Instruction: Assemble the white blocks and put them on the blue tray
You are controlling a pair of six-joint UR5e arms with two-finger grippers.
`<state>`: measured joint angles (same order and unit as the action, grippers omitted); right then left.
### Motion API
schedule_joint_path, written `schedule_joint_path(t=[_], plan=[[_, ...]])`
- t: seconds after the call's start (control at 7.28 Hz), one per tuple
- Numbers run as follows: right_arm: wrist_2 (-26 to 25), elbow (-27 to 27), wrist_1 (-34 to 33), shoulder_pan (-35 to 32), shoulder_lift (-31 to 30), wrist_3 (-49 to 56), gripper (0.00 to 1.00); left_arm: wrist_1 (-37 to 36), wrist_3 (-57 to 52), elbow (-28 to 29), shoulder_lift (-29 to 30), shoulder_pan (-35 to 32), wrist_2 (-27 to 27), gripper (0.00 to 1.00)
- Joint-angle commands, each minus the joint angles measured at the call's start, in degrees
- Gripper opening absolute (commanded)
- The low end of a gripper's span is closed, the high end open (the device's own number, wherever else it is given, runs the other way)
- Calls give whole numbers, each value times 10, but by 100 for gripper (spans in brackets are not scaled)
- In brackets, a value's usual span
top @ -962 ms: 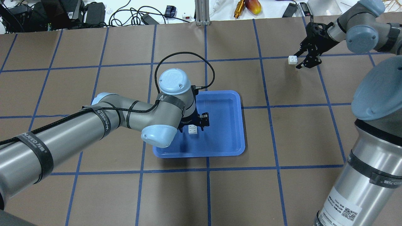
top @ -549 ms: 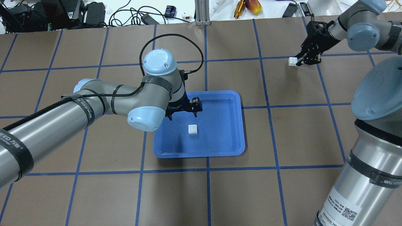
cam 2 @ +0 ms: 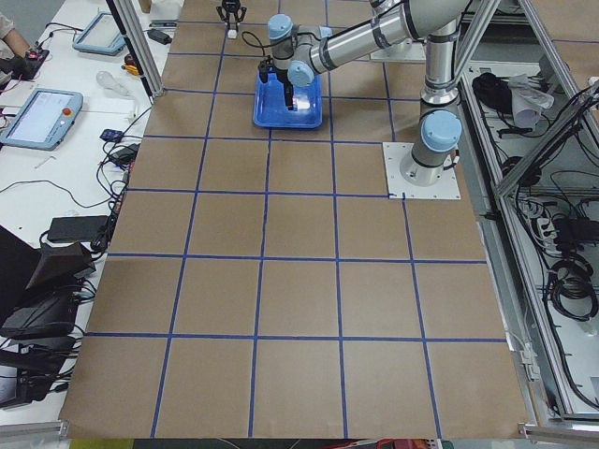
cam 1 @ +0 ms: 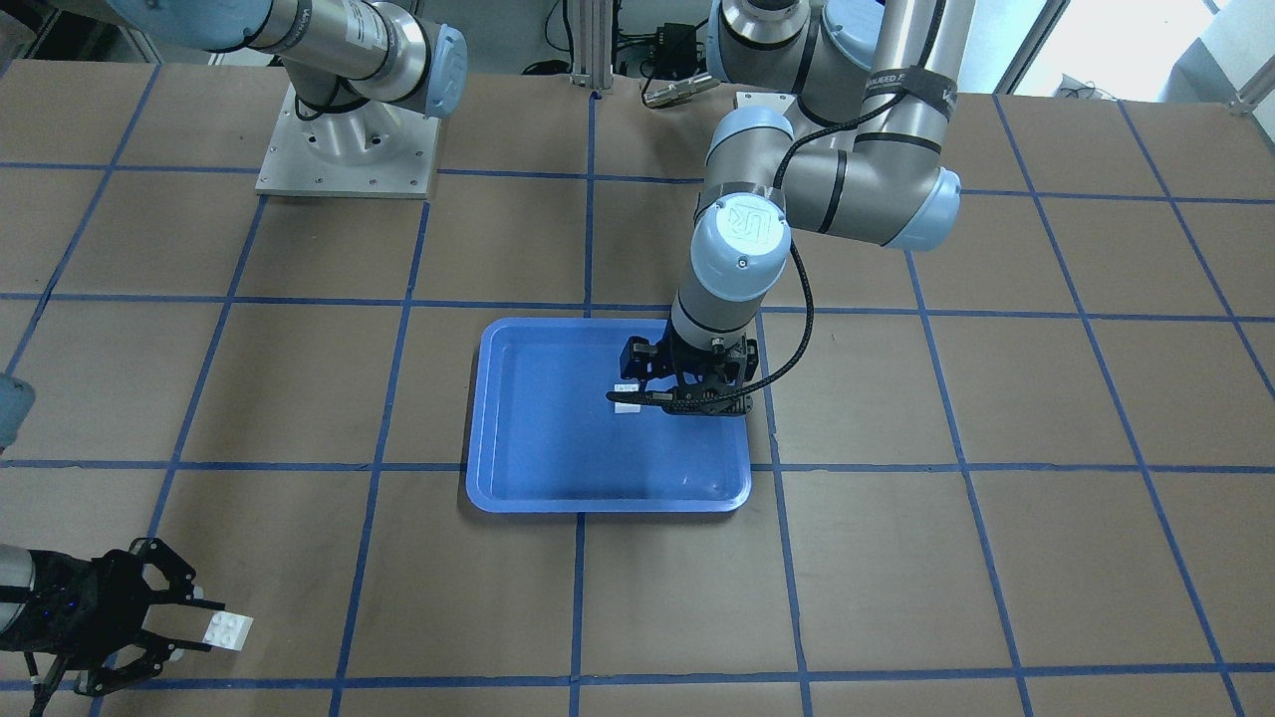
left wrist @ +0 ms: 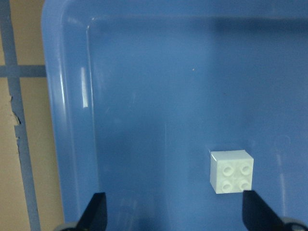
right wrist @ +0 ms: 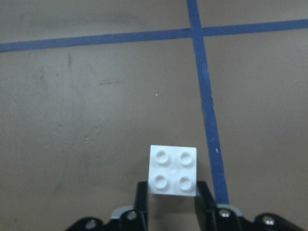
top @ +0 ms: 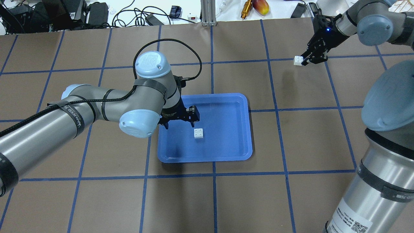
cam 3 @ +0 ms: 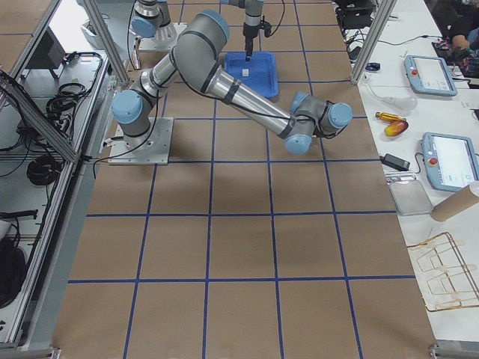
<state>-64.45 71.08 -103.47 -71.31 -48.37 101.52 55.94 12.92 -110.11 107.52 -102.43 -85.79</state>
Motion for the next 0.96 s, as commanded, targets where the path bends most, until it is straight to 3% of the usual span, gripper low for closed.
schedule_joint_path(t=[0.0,0.14,0.41,0.55,0.69,0.82], plan=[[12,5,19,-39,-52,-64,0,-19,-3,-6,2,4,4,83],[11,16,22,-69,-60,-103,0,-20,-3,-6,1,3,8,60],[15,75,28,-105,-107,-111,0,-11,-3,-8,0,11,7,26],[16,131,20,-120,-151,-111,0,-4,0,-10,1,16,13,14],[17,194,-4,-124,-195,-111,0,13,6,-24,1,18,54,3],[16,261,-53,-133,-236,-113,0,10,-3,-36,-1,28,57,0]])
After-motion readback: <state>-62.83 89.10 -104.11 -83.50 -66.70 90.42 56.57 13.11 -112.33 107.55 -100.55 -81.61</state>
